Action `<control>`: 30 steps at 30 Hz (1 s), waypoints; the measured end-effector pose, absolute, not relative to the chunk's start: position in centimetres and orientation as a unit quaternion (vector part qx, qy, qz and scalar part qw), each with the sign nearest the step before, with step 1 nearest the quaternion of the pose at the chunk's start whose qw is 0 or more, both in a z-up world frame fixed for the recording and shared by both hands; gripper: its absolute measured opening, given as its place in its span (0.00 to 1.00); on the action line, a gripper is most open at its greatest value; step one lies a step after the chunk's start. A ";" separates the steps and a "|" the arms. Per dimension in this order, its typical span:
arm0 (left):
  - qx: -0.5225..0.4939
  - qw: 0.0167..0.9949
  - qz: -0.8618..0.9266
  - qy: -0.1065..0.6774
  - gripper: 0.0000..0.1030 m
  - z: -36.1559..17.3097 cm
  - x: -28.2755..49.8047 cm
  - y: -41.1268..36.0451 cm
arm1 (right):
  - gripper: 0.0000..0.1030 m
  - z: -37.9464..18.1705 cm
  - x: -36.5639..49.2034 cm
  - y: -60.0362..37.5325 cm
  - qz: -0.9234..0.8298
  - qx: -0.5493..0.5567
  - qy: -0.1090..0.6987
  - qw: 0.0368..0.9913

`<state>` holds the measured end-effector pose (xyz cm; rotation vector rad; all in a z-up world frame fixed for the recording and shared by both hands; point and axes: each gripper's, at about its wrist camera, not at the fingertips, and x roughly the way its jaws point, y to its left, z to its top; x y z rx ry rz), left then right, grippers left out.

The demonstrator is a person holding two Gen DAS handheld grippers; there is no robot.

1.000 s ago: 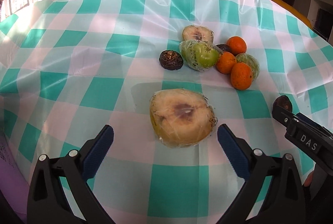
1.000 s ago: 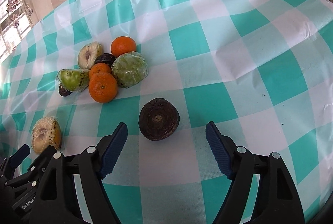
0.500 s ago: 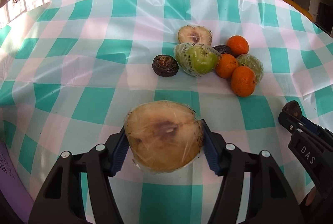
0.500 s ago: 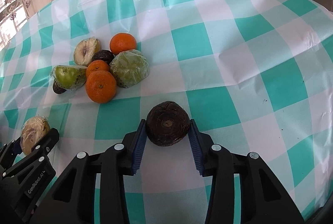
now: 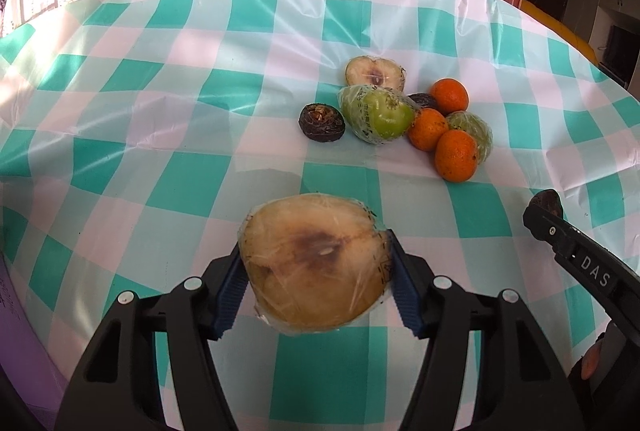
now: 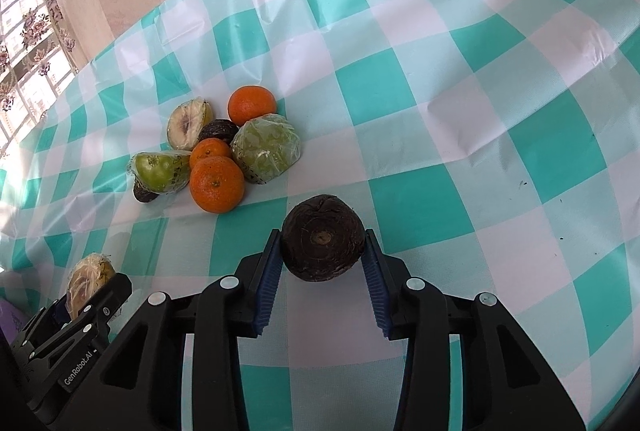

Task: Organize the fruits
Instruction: 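Carry both held fruits over the purple-rimmed box with both tools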

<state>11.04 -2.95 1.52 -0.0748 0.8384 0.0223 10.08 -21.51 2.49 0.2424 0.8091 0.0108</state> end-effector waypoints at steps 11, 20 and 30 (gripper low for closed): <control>-0.076 0.911 0.000 0.406 0.61 1.6 7.0 -1.6 | 0.39 3.0 7.3 -19.6 0.059 0.114 0.380 0.916; -0.085 0.914 -0.010 0.396 0.61 1.8 1.5 -0.8 | 0.39 3.0 2.3 -18.2 0.094 0.120 0.386 0.910; -0.075 0.916 -0.009 0.395 0.61 1.7 -3.4 -0.4 | 0.39 3.1 -1.7 -16.9 0.103 0.081 0.388 0.912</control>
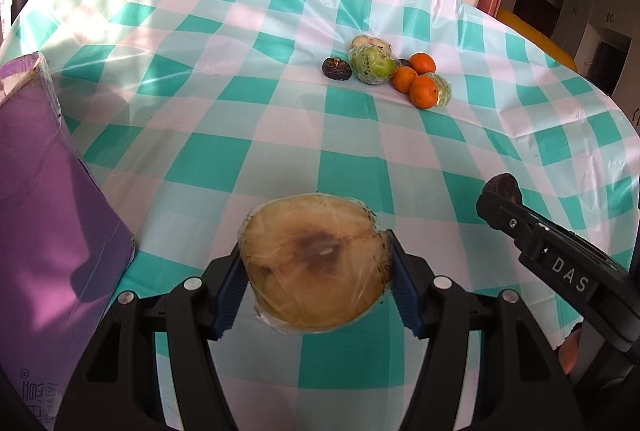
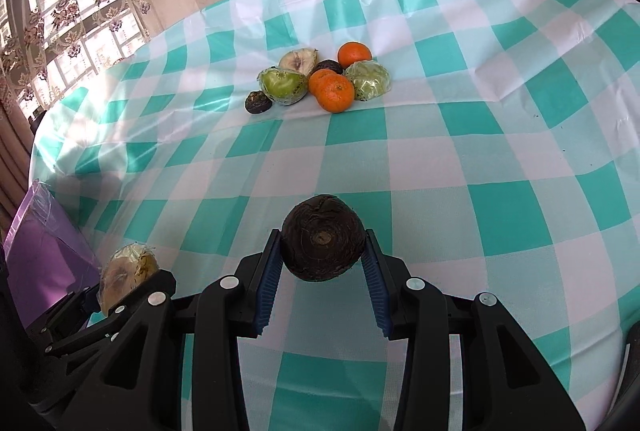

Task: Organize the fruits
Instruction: 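Carry both held fruits over the purple-rimmed box with both tools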

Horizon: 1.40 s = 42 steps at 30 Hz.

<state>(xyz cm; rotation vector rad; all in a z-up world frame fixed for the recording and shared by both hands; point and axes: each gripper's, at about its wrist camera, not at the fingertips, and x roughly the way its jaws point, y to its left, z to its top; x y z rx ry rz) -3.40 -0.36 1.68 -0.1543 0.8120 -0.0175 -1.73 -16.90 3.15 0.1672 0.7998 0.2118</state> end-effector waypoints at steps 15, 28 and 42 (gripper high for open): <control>-0.059 0.933 0.008 0.355 0.61 2.4 -8.2 0.3 | 0.39 3.6 -7.2 -13.5 0.131 0.001 0.371 0.920; -0.057 0.945 0.021 0.321 0.61 3.0 -11.4 1.2 | 0.39 3.5 -8.5 -12.1 0.146 -0.011 0.378 0.914; -0.010 0.972 0.107 0.211 0.61 11.2 -20.0 3.6 | 0.39 10.7 -12.4 -8.8 0.221 0.016 0.300 0.928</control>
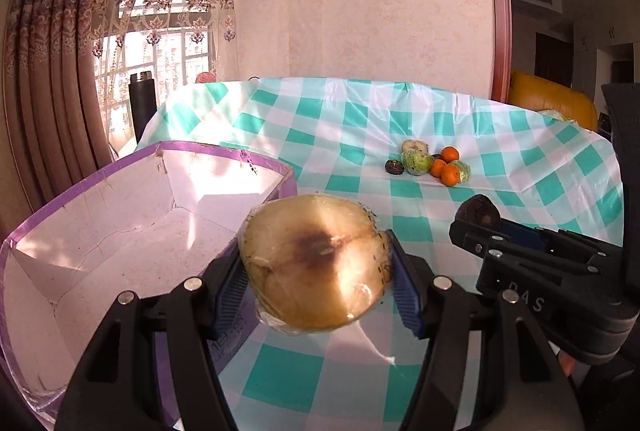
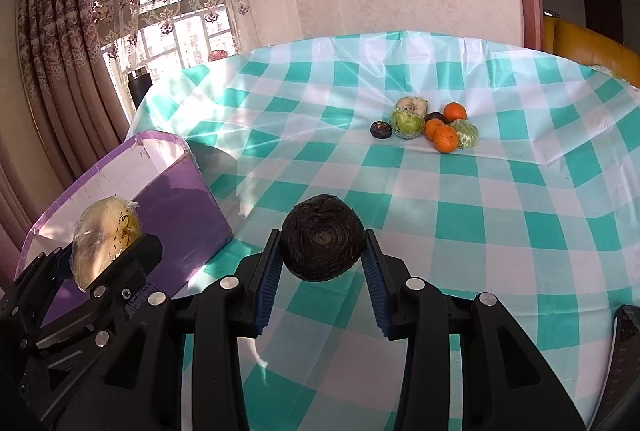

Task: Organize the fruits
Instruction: 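Carry both held fruits over the purple-rimmed box with both tools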

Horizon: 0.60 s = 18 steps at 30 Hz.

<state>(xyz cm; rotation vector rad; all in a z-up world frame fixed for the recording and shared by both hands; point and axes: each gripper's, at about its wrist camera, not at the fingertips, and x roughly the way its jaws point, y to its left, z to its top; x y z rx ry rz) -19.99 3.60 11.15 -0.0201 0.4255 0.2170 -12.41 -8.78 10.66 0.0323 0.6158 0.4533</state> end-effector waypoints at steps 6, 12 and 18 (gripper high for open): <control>-0.011 0.961 0.195 0.195 0.62 14.9 -23.8 7.7 | 0.39 13.4 -14.0 -3.8 0.283 -0.011 0.282 0.917; -0.075 0.927 0.233 0.283 0.62 14.8 -24.9 15.0 | 0.39 14.6 -15.3 2.4 0.345 -0.048 0.279 0.895; -0.078 0.898 0.252 0.351 0.62 12.8 -24.7 19.9 | 0.39 14.0 -16.3 9.9 0.377 -0.147 0.299 0.864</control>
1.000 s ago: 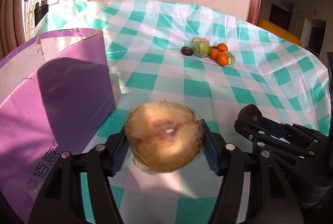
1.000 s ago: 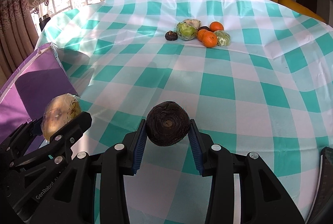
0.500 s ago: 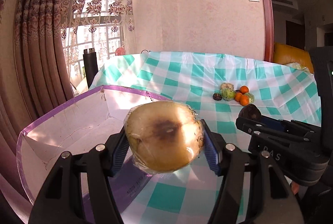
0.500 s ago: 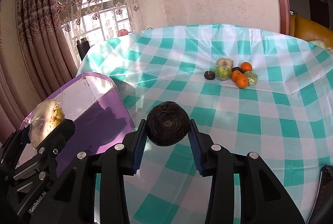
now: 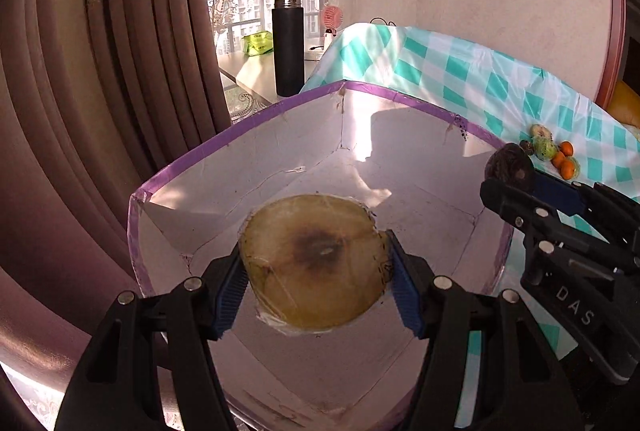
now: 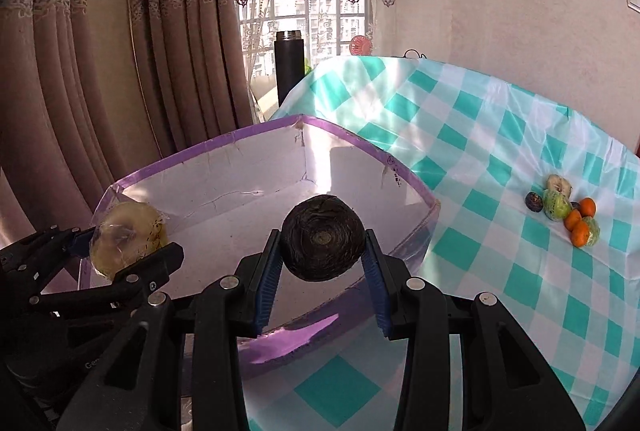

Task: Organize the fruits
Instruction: 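Carry both held fruits over the purple-rimmed box with both tools, then open both tools to drop the fruits into the box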

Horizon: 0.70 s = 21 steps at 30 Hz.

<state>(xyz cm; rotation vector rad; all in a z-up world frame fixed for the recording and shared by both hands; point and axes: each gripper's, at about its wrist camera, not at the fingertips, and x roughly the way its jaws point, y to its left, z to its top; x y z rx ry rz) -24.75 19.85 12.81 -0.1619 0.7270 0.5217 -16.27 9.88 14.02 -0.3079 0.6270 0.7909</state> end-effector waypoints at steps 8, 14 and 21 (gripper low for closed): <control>-0.039 0.859 0.276 0.430 0.62 9.6 -23.7 23.7 | 0.39 10.3 -16.1 16.6 0.367 -0.278 0.377 0.803; -0.046 0.848 0.275 0.450 0.64 8.5 -23.3 25.0 | 0.41 8.9 -16.7 17.4 0.362 -0.315 0.389 0.786; -0.064 0.868 0.269 0.413 0.94 10.1 -24.6 25.5 | 0.71 9.1 -17.3 16.8 0.365 -0.320 0.366 0.794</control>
